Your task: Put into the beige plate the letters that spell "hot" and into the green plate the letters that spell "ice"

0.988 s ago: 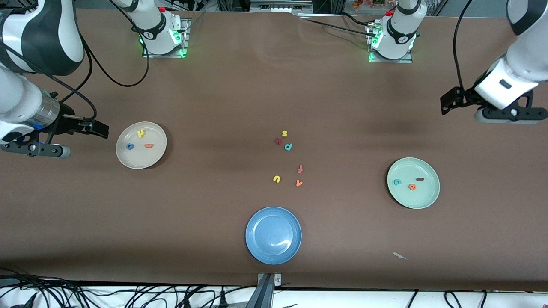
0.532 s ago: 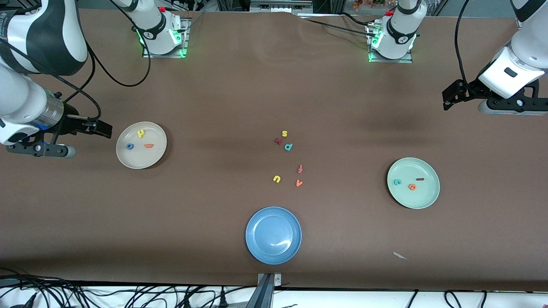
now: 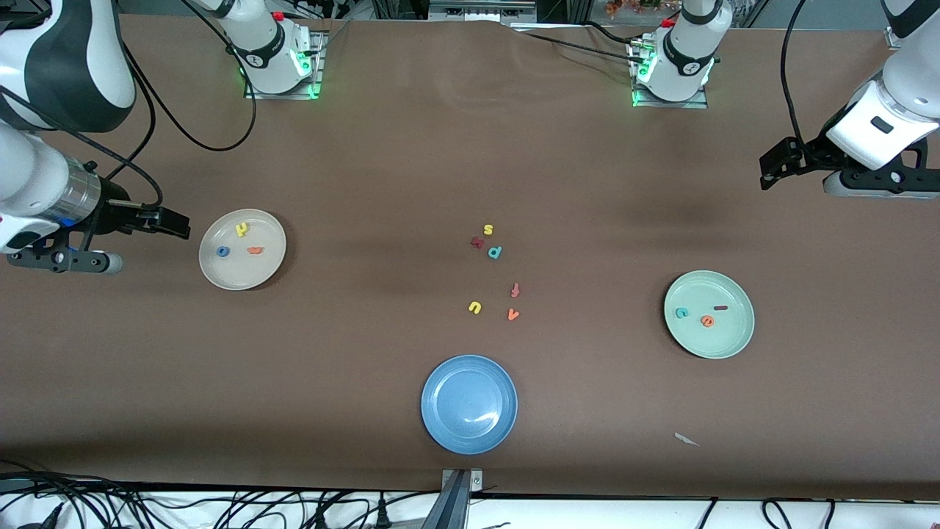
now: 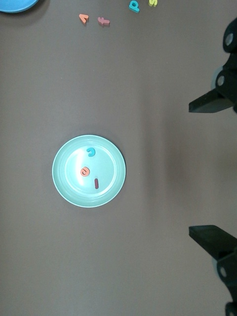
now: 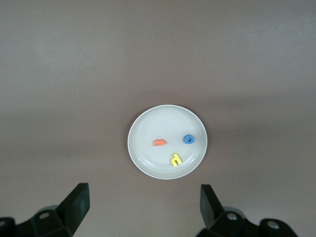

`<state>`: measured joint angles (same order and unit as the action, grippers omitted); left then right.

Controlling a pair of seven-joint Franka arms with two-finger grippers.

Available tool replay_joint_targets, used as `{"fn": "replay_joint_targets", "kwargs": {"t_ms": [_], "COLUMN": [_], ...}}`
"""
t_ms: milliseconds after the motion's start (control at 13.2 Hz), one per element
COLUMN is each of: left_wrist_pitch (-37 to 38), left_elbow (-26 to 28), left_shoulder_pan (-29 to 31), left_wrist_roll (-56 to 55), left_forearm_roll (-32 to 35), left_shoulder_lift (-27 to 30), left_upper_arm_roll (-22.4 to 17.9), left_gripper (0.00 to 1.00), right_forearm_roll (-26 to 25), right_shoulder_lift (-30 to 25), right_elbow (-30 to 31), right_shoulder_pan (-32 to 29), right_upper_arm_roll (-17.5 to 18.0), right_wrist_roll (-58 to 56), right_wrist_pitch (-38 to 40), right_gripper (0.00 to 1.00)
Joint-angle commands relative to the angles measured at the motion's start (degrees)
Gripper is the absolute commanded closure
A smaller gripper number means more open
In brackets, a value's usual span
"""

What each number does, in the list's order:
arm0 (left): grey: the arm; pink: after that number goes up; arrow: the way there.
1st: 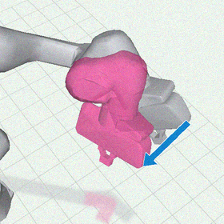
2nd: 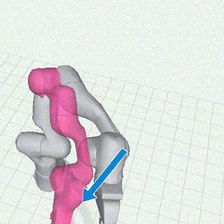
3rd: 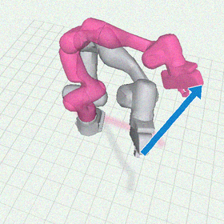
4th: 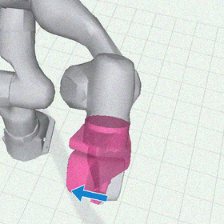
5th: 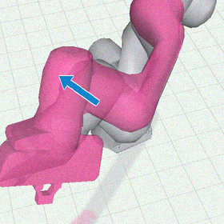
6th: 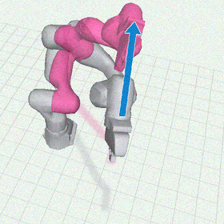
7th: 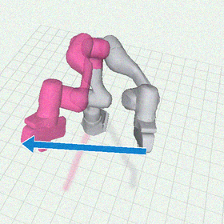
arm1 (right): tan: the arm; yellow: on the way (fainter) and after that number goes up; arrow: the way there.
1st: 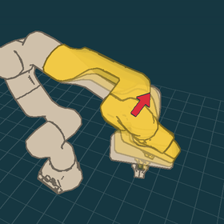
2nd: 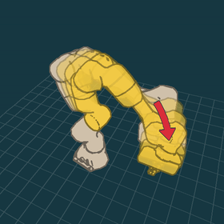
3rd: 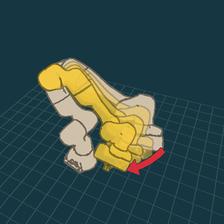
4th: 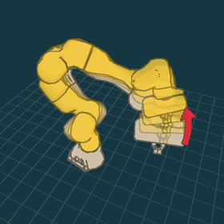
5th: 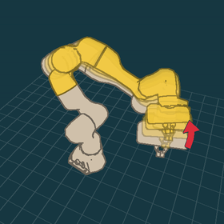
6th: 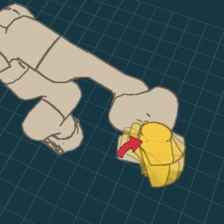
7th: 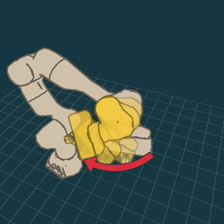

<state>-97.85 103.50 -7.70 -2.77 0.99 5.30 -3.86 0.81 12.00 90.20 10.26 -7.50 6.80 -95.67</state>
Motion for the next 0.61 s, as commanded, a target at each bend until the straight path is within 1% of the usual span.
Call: {"fn": "replay_joint_targets", "kwargs": {"t_ms": [0, 152, 532], "left_wrist_pitch": [-0.4, -0.3, -0.2], "left_elbow": [0.3, 0.3, -0.4], "left_shoulder_pan": [-0.2, -0.2, -0.2], "left_wrist_roll": [1.5, 1.0, 1.6], "left_forearm_roll": [-1.8, -1.9, -1.6], "left_shoulder_lift": [0.7, 0.8, 0.7], "left_upper_arm_roll": [-0.7, -0.5, -0.4], "left_gripper": [0.0, 0.0, 0.0], "right_forearm_roll": [-0.8, -0.9, -0.8], "right_shoulder_lift": [-1.1, -1.1, -0.9], "right_elbow": [0.0, -1.4, -1.8], "right_shoulder_pan": [-1.3, -0.9, -0.9], "right_upper_arm_roll": [2.2, 2.3, 2.2], "right_wrist_roll": [0.1, 1.5, 2.4], "right_wrist_pitch": [0.8, 1.0, 1.6], "right_gripper": [0.01, 0.0, 0.0]}}
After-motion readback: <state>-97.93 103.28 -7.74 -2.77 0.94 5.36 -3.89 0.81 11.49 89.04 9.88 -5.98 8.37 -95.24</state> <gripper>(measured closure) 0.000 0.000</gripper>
